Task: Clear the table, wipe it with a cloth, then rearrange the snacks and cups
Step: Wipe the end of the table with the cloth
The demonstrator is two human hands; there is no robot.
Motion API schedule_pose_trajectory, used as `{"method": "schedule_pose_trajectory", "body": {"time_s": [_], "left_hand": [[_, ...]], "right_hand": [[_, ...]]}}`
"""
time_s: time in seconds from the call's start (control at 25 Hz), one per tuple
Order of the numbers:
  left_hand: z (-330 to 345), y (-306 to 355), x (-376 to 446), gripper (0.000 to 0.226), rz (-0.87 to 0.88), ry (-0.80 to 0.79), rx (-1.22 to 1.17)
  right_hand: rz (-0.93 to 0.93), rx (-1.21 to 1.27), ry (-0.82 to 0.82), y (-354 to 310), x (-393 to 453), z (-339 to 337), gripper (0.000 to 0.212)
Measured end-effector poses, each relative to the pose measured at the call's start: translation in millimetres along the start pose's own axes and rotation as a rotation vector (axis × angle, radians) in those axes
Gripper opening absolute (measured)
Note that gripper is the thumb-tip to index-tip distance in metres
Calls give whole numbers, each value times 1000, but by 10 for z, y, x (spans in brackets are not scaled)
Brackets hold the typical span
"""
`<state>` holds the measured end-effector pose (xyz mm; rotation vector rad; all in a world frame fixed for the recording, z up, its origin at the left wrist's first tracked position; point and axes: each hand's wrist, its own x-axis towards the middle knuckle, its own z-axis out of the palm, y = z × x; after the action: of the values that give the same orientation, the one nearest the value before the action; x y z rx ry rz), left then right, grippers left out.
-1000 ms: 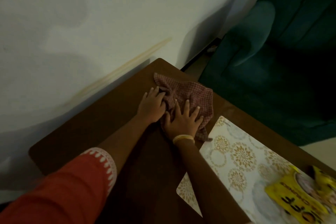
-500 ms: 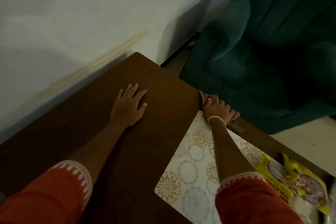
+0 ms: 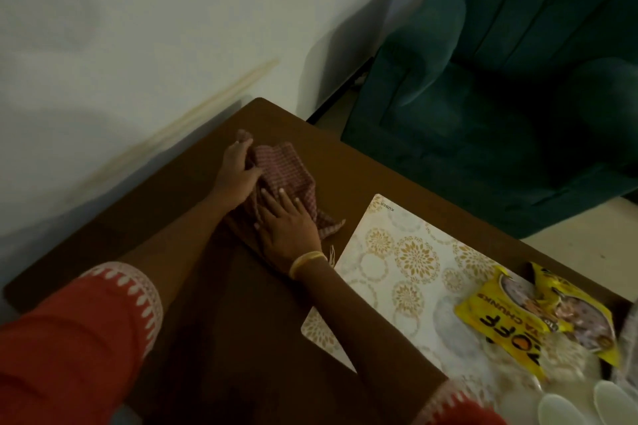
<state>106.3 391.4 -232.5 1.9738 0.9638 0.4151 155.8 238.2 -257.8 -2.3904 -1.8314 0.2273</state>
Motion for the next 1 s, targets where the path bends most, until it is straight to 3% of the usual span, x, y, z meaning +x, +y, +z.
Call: {"method": "schedule_pose_trajectory", "body": {"time_s": [0.08,0.16,0.28,0.4,0.52,0.6,0.64,0.68,0.8,0.92,1.0], "left_hand": [[-76,-38,-120,48,119,-77,415],[-128,-46,-267,31,157,-199,424],[-259,95,-400,70,-118,-388,-231],[-385,231,-408,65,-354,-612,-579],[-397,340,-420,49,-335,-689,-331],[-319,300,-412,27,-174,-508,-79],[-285,230,-414,14,-49,-374,38],[-279,126,-420,6,68,-247,141],[-379,-243,-450,18,294,-47,425],[-645,-648,-444,34,289,-12,642],[-902,-929,-471,45,185,-6,667]], "right_hand": [[-6,227,62,-17,-354,-65,43],[145,582,92,-20,-561,-354,38],[410,1176,15,98,-499,-960,36],[593,1381,-227,475,-242,-1385,34],[739,1139,-222,735,-9,-1504,45],[843,666,47,704,28,-1333,60],[804,535,182,615,14,-1182,63],[708,496,193,475,-16,-987,66],[531,193,-80,172,-79,-285,79],[538,57,-25,281,215,-150,79],[534,28,-18,368,579,-157,78]]}}
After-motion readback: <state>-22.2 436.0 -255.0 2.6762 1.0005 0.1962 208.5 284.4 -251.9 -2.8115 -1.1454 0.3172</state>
